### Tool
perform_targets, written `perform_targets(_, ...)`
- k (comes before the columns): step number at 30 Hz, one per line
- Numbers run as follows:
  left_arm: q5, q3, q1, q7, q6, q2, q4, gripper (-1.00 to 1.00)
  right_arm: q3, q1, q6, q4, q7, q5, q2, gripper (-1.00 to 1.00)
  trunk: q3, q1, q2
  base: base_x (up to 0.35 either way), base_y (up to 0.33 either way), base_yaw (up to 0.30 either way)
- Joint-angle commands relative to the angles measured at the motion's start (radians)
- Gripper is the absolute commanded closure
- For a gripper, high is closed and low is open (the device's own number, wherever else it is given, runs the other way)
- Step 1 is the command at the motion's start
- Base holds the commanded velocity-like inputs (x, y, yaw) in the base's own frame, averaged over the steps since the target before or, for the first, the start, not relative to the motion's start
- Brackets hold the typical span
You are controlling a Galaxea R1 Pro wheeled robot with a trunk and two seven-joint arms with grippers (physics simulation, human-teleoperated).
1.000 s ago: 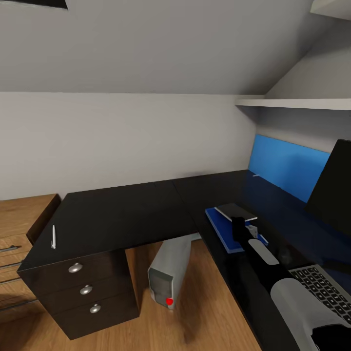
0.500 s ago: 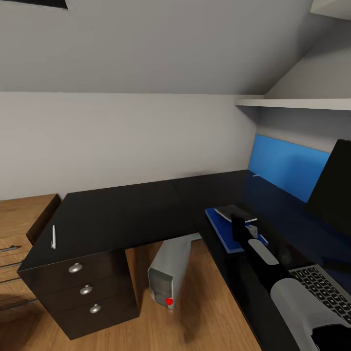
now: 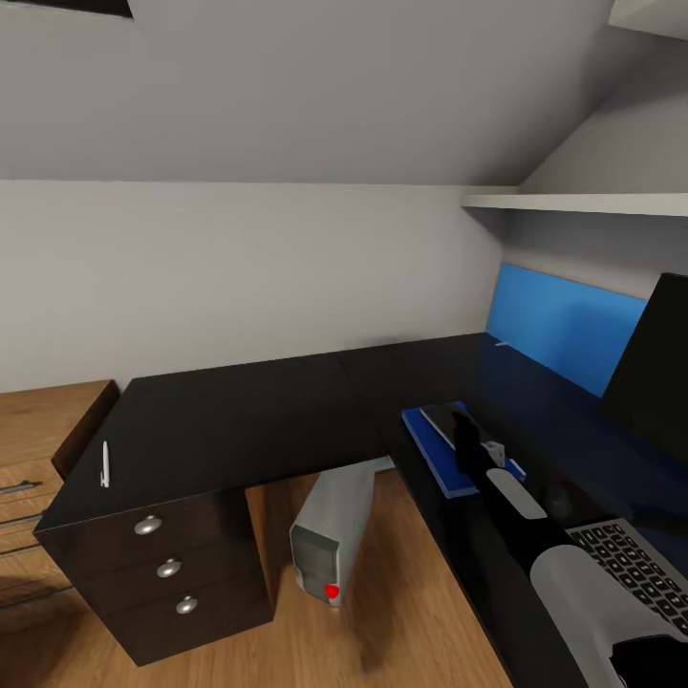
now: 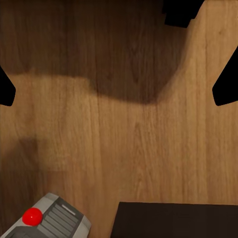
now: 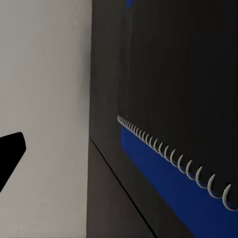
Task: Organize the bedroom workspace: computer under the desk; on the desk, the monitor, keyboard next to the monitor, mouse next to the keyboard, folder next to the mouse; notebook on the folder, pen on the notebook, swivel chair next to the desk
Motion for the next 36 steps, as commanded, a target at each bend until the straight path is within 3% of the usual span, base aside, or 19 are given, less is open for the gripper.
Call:
perform_targets(1,0.01,-0.005,0.0,0.009,0.004,0.001,-0.003,-1.0,0.007,0.0,-0.006,0.0,0.0,-0.011,-0.001,-1.0,-0.001,0.0,0.0,-0.056,0.0,0.0)
perform_targets(26,0.012,-0.002,0.0,0.01,0.0,0.004,-0.004,-1.0,0.009,0.0,-0.006,-0.001,0.001,-0.011,-0.001,-1.0,-0.001,0.0,0.0,-0.113,0.0,0.0)
perform_targets(36,0.013,0.003,0.0,0.011,-0.008,0.003,-0.004,-1.0,0.012,0.0,-0.01,-0.008,0.006,-0.01,0.0,-1.0,0.03,-0.038,0.07,-0.001,0.0,0.0)
